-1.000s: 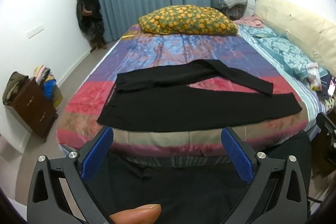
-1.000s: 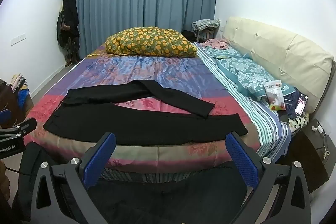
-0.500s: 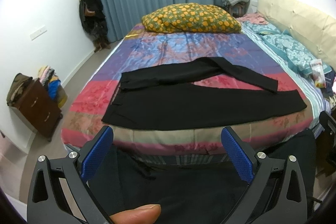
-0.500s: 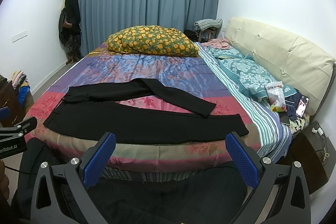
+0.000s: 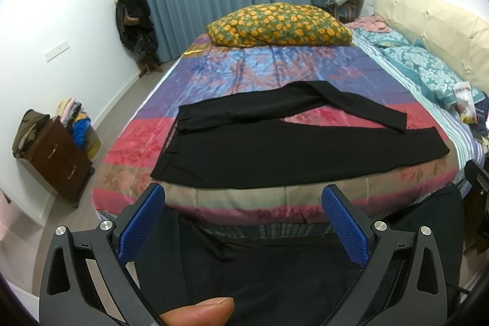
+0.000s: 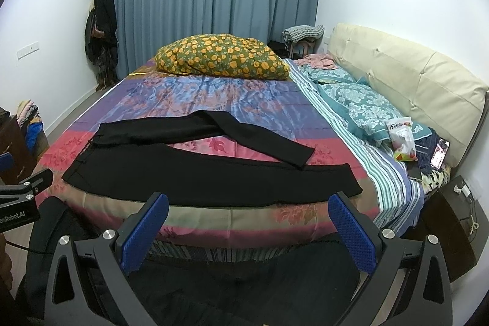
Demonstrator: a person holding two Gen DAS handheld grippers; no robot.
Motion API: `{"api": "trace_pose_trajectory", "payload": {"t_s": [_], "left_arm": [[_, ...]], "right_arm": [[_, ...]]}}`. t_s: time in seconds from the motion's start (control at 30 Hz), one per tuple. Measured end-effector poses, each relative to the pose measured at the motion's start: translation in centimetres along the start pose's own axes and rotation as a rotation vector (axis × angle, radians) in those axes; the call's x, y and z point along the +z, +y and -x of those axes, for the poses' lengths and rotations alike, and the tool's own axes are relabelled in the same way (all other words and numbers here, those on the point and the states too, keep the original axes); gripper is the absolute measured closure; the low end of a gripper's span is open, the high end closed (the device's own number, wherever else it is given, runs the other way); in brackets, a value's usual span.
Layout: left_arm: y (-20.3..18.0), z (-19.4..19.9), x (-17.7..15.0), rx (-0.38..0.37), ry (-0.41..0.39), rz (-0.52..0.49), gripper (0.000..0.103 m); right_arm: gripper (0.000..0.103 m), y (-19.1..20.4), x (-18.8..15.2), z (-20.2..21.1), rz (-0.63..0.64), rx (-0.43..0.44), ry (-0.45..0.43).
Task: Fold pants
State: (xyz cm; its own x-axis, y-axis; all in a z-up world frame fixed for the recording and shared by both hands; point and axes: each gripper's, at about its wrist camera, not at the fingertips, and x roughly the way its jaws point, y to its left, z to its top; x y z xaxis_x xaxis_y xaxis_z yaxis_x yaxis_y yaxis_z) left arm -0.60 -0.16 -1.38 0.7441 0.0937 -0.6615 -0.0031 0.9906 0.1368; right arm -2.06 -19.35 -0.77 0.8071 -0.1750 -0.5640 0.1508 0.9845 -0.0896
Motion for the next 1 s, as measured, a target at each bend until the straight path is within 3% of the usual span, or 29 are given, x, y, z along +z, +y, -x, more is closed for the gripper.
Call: {"api": "trace_pose_trajectory", "payload": {"t_s": [1.0], "left_arm": [[0.56,-0.41,-0.06,-0.006,0.008,0.016,0.000]], "right_arm": [[0.000,0.71,-0.33,-0.61,0.019,0.003,0.023]]}}
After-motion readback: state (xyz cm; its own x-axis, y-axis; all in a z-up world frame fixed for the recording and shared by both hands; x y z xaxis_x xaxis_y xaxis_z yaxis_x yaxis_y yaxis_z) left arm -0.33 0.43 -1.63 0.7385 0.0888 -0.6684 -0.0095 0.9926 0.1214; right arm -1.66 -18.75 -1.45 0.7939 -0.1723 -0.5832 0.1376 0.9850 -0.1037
